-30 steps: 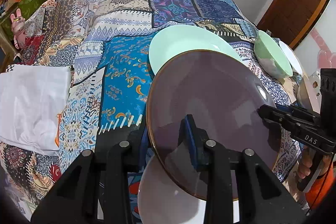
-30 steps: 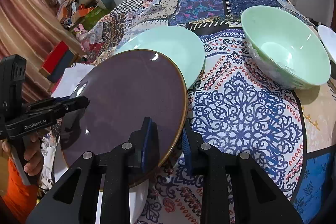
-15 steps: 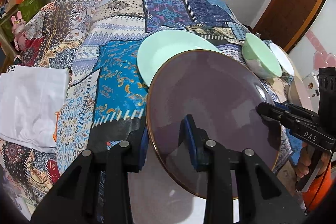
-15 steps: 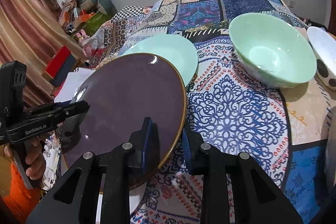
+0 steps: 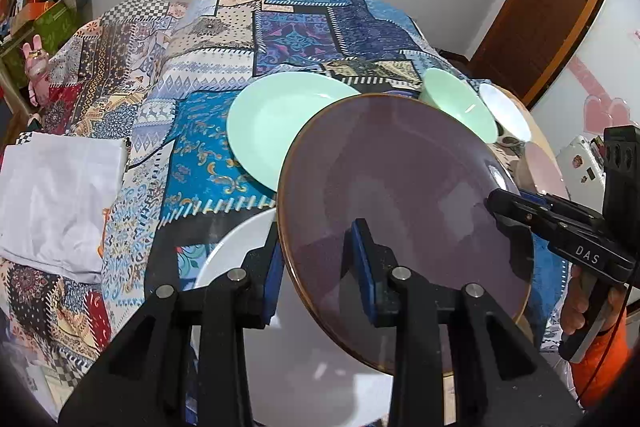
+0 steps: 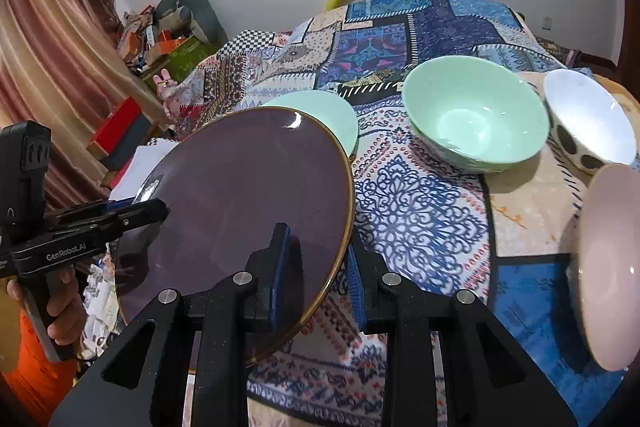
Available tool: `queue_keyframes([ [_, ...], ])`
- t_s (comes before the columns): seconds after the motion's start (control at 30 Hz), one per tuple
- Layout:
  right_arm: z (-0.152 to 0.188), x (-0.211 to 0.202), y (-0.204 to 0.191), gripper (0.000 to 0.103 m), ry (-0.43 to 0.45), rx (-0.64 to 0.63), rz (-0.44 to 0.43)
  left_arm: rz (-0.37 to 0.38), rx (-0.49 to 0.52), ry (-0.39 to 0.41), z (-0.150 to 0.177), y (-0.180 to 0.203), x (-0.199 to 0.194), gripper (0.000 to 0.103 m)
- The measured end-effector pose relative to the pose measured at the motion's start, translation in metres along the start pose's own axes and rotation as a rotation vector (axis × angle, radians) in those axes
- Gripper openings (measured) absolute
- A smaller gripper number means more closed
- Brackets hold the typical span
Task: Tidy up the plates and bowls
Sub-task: 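Carry the dark brown plate with both tools and lower it beside the pink bowl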
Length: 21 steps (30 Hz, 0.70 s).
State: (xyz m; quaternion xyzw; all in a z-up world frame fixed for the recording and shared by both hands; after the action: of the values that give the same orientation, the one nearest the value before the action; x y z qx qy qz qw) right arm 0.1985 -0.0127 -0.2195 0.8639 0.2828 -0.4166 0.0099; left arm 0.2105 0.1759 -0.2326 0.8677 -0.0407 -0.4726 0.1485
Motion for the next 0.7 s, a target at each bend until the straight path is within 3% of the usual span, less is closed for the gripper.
queue_keyframes([
  [0.33, 0.014, -0.031, 0.011, 0.024, 0.016, -0.011, 0.018, 0.000, 0.016, 0.009, 0.021, 0.036, -0.019, 0.033],
  [0.7, 0.038, -0.054, 0.030, 0.024, 0.015, -0.004, 0.022, 0.015, -0.002, -0.041, 0.051, 0.068, -0.018, 0.033],
])
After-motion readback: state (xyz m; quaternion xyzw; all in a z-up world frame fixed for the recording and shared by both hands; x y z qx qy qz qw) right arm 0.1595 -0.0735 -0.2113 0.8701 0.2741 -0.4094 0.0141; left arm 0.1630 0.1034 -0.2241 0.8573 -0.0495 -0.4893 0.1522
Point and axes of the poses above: each gripper's, at about its wrist camera, not at the fingertips, and x roughly the way its jaws point, y to its right, z to its underside, the point moved 4 cm from there along x, roughly the way its jaws point, and after that the axes turned 9 degrees about -x, right-handed, at the moved point
